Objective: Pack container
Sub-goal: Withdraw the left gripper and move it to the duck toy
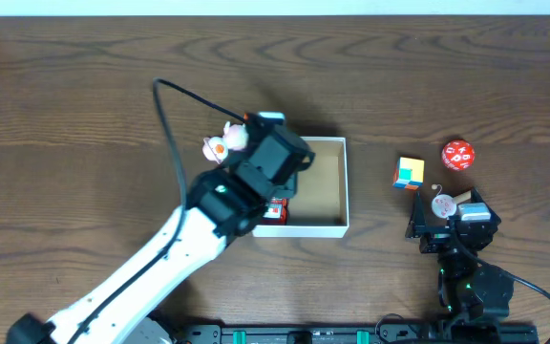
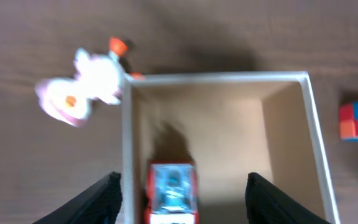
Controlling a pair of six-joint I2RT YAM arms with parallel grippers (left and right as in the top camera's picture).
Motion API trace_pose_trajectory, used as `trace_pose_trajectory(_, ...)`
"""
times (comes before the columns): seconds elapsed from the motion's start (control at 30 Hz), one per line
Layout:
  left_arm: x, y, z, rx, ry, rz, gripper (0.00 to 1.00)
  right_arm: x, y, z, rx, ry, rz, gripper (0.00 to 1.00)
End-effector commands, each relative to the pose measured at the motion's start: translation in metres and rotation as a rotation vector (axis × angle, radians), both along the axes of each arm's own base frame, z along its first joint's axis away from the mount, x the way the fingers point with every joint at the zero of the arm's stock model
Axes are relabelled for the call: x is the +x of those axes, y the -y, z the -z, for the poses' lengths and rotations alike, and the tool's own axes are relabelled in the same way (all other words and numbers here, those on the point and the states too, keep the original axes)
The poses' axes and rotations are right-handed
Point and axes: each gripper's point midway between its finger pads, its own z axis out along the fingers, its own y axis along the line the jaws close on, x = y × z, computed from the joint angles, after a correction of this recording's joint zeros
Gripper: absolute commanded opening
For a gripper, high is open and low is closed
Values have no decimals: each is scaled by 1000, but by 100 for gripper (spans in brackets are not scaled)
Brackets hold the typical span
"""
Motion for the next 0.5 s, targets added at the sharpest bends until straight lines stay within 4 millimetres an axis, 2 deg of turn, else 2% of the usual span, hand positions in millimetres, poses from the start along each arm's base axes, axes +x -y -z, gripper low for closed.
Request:
trace_pose_trajectory(0.0,11,-20,-24,77,86,20,66,0,-2,1,-9,-2,-11,99)
trace_pose_trajectory(0.13,18,-41,-36,100,128,-32,70,0,-2,1,-9,-2,-11,99)
trace_pose_trajectory(0.27,29,-69,-36,122,127,-116,70,0,-2,1,-9,-2,-11,99)
trace_pose_trajectory(0.47,47,-123,-36,141,123,-265,70,0,-2,1,-9,-2,-11,99)
